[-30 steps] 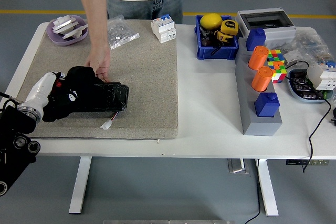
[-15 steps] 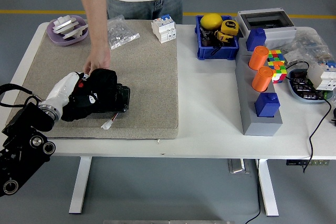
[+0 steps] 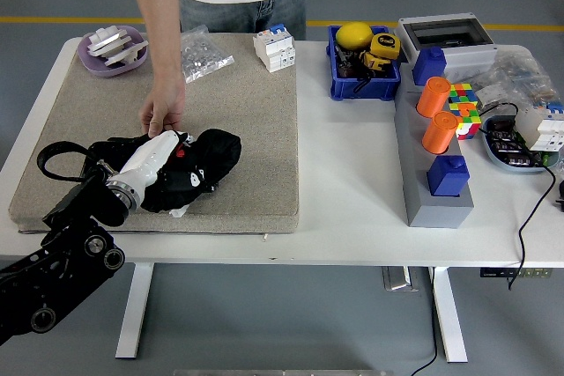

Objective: Pick the rag up,wipe the panel,place it on the desk

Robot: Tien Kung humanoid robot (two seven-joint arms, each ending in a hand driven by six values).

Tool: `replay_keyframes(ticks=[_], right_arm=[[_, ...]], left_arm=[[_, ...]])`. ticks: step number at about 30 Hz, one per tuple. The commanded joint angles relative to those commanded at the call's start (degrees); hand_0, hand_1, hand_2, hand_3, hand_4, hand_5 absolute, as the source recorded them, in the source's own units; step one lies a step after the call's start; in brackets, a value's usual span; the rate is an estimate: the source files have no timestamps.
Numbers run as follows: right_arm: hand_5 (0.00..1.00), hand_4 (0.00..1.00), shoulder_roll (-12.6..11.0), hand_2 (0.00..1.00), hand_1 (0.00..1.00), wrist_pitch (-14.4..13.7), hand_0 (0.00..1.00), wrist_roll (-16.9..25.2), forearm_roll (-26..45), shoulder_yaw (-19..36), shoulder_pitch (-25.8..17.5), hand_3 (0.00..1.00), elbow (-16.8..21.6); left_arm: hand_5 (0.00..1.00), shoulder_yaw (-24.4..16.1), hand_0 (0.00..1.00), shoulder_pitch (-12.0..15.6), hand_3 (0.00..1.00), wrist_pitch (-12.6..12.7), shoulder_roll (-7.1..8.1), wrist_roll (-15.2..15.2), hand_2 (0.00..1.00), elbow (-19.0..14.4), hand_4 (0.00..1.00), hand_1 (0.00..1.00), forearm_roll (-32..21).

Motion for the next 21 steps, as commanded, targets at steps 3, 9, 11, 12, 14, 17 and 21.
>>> replay_keyframes(ticks=[3,9,11,12,14,17,21], right_arm=[[0.484,0.966,0.04,0.717,0.720,0.01,0.757,0.01,-0.05,0.02,0.04,0.647,0.03],[0.482,0.966,0.02,0.717,0.721,0.01,0.757,0.02,-0.04,0.08,0.01,0.646,0.05],[0.481,0.967,0.01,0.717,0.721,0.02,0.757,0.02,-0.09,0.17,-0.02,0.646,0.06],[0.481,0.967,0.01,0.717,0.721,0.03,0.757,0.02,-0.11,0.18,-0.02,0.646,0.05],[0.481,0.967,-0.01,0.717,0.721,0.03,0.757,0.04,-0.18,0.27,-0.01,0.646,0.06],[0.481,0.967,-0.01,0.717,0.721,0.04,0.757,0.06,-0.32,0.42,-0.01,0.646,0.08],[0.481,0.967,-0.02,0.717,0.721,0.07,0.757,0.07,-0.37,0.50,-0.05,0.646,0.11]], left_arm=[[0.002,0.20,0.240,-0.26,0.472,0.10,-0.26,0.13,0.532,0.26,0.248,0.267,0.16],[0.002,-0.22,0.238,-0.38,0.472,0.41,-0.10,0.63,0.532,0.58,0.249,0.267,1.20],[0.002,-0.50,0.234,-0.35,0.471,0.47,0.02,0.71,0.532,0.77,0.248,0.265,1.48],[0.002,-0.61,0.234,-0.33,0.471,0.46,0.07,0.75,0.532,0.86,0.248,0.265,1.57],[0.002,-0.93,0.234,-0.21,0.471,0.42,0.26,0.81,0.532,1.07,0.248,0.265,1.73],[0.002,-1.54,0.235,0.06,0.472,0.33,0.50,0.89,0.532,1.26,0.251,0.265,2.19],[0.002,-2.60,0.235,0.53,0.472,0.33,0.94,1.07,0.532,1.53,0.251,0.265,2.96]])
